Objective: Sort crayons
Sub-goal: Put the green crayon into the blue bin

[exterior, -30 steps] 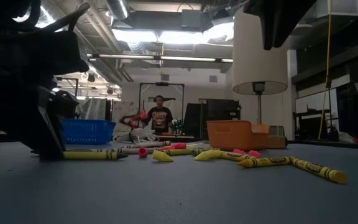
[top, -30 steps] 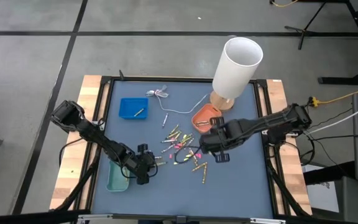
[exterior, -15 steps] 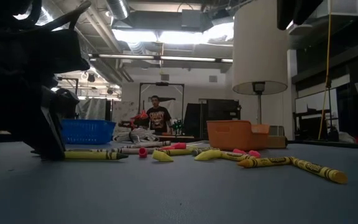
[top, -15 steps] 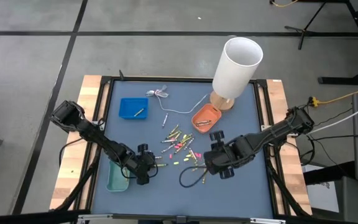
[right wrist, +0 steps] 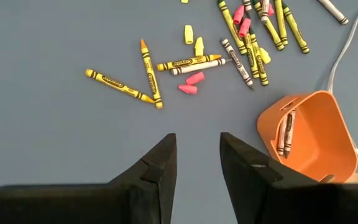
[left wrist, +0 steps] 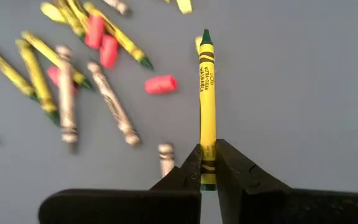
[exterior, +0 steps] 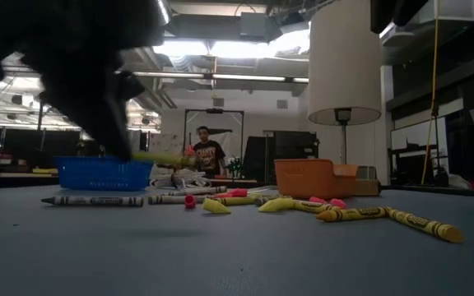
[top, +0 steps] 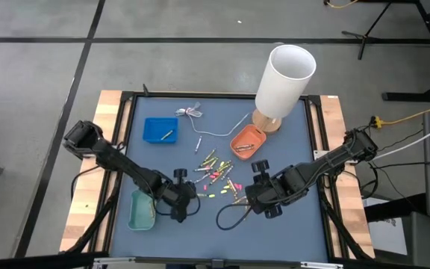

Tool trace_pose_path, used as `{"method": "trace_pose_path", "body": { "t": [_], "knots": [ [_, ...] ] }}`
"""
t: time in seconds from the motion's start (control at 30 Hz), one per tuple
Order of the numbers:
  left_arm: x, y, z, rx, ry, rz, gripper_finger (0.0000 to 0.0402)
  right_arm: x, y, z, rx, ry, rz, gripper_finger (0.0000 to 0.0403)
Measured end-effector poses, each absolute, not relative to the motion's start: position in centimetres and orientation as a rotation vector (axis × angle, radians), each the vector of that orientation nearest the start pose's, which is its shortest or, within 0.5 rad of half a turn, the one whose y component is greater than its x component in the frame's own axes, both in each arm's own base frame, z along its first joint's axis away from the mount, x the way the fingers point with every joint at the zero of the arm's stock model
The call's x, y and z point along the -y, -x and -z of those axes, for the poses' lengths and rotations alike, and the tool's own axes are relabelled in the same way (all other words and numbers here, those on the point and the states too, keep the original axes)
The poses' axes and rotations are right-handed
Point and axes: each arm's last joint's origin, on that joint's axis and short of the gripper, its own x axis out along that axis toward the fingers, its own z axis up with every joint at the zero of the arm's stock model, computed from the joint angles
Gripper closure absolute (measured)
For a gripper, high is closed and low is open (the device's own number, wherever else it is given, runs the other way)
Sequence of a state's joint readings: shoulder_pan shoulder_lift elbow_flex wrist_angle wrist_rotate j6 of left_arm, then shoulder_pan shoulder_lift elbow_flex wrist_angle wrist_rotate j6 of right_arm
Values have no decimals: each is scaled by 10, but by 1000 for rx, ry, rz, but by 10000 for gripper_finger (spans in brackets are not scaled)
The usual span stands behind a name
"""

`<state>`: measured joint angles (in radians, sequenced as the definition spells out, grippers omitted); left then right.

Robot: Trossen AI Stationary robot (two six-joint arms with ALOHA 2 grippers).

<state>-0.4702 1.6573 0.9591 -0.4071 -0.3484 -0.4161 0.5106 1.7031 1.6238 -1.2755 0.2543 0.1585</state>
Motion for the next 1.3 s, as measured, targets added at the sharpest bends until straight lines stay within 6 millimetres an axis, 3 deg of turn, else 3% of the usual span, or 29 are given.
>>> {"method": "trace_pose_path", "body": {
  "t": [0.27, 0.63, 1.03, 1.3],
  "knots": [
    [115, -309, -212, -992, -172, -93, 393, -152, -286, -312, -1271, 373, -114, 281],
    [69, -323, -242, -1080, -279, -185, 393, -152, -286, -312, -1272, 373, -114, 281],
    [10, -310, -243, -1318, -381, -402, 393, -152, -286, -312, -1275, 378, -117, 281],
    [-17, -299, -243, -1429, -417, -521, 393, -152, -286, -312, -1275, 379, -118, 281]
  ]
}}
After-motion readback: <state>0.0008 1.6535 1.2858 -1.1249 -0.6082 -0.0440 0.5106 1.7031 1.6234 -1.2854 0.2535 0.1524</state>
